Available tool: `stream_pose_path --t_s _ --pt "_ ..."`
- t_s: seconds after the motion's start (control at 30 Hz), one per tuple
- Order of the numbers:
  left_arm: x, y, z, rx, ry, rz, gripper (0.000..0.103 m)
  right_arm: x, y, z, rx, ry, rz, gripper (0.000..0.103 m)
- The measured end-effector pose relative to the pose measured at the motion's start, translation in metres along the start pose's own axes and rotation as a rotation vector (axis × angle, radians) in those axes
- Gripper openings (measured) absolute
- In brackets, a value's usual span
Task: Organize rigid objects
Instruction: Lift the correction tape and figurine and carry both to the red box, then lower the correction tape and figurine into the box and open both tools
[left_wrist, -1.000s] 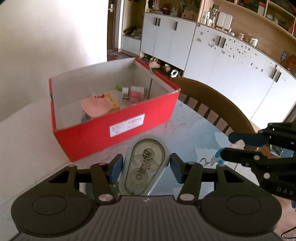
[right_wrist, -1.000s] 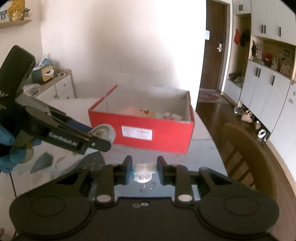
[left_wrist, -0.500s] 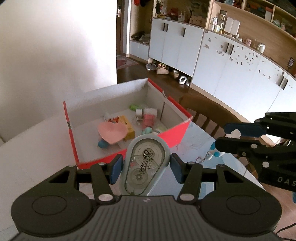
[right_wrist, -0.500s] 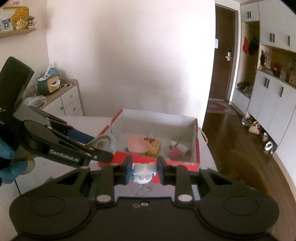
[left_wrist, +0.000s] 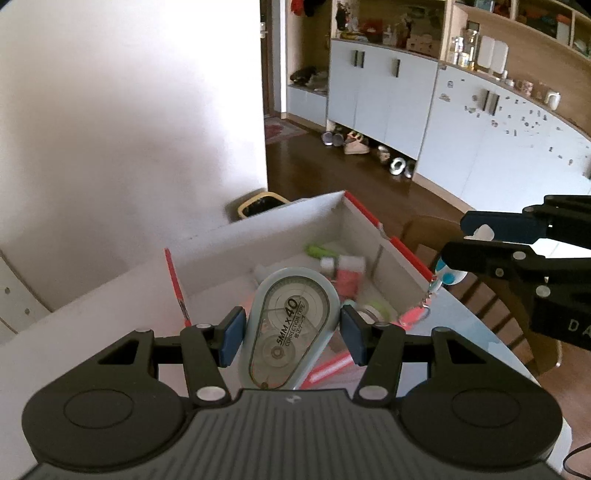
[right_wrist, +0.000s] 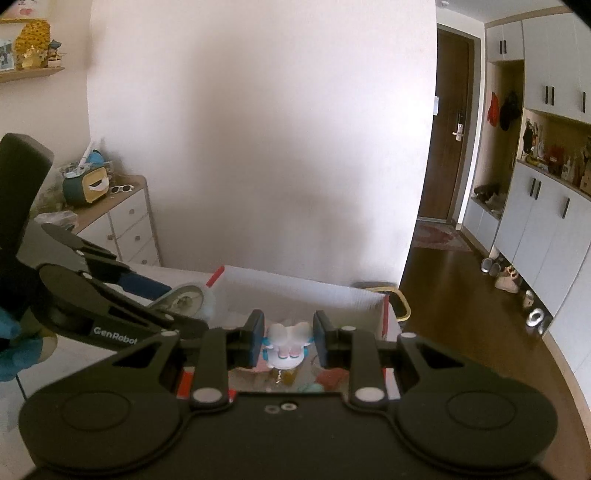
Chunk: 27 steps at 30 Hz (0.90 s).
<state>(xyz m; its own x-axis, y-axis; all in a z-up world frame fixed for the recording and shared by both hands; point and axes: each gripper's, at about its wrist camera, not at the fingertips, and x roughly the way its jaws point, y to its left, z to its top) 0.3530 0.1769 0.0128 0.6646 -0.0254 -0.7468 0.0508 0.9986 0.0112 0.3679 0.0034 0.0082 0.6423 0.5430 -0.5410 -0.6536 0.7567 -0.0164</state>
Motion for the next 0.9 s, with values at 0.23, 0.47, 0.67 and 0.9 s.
stream_pose_path --t_s 0.23,0.47,0.67,0.9 --pt "0.035 0.009 0.013 -0.016 0.029 0.035 0.055 0.039 -0.01 0.0 -0.011 0.025 -0.007 0.028" --pt "0.083 0.011 0.026 -0.013 0.075 0.049 0.055 0.078 -0.021 -0.012 -0.015 0.063 -0.005 0.028" --pt "0.122 0.01 0.035 -0.018 0.099 0.043 0.055 0.1 -0.031 -0.022 0.006 0.085 0.007 0.028" --pt "0.162 0.003 0.039 -0.024 0.132 0.024 0.055 0.123 -0.032 -0.039 -0.017 0.127 -0.005 0.028"
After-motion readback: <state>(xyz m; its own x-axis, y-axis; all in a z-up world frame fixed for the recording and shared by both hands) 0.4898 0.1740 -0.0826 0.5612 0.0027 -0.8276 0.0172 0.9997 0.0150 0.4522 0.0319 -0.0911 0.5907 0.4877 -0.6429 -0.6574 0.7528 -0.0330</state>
